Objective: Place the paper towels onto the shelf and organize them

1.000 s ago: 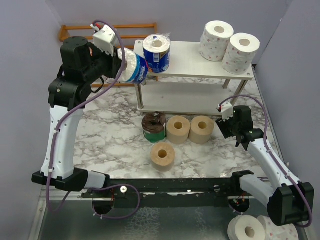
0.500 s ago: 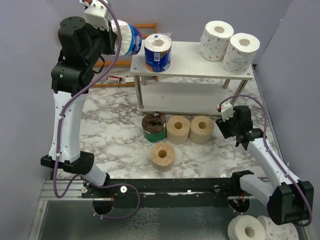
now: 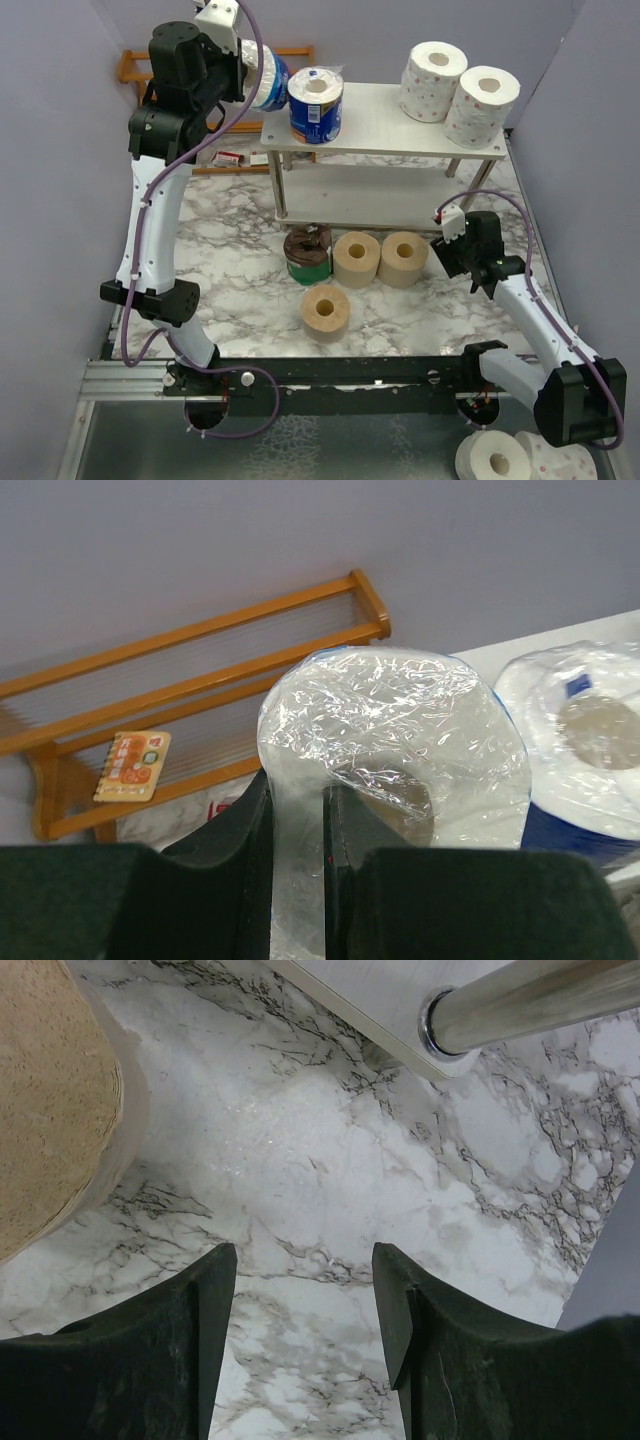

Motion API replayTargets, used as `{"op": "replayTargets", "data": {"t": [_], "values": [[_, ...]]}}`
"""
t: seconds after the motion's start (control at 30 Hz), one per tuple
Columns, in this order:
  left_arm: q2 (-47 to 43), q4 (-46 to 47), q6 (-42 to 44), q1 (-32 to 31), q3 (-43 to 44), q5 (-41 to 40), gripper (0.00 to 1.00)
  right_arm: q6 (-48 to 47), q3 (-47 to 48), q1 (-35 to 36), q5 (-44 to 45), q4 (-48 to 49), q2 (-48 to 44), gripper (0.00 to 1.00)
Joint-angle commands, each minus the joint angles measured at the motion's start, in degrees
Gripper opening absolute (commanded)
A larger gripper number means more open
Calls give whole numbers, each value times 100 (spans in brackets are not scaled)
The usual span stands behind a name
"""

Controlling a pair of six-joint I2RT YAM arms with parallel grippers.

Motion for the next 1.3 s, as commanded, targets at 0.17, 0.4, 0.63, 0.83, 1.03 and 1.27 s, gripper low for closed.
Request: {"op": "replayTargets", "data": {"t": [0.17, 0.4, 0.63, 0.83, 1.03, 1.27], "values": [[-252, 353, -335, -314, 118, 1155, 0, 32, -68, -32, 130, 230, 75, 57], [-139, 372, -414, -481, 82, 1417, 0, 34, -69, -32, 142, 232, 109, 57], [215, 357, -144, -697, 310, 929, 13, 48, -70, -36, 173, 238, 120, 57], [196, 348, 33, -694, 181, 645, 22, 45, -70, -32, 171, 241, 122, 57], [168, 322, 125, -696, -51, 400, 59, 34, -78, -32, 151, 236, 107, 57], [220, 338, 145, -707, 209, 324, 98, 39, -78, -33, 148, 241, 126, 57]]}}
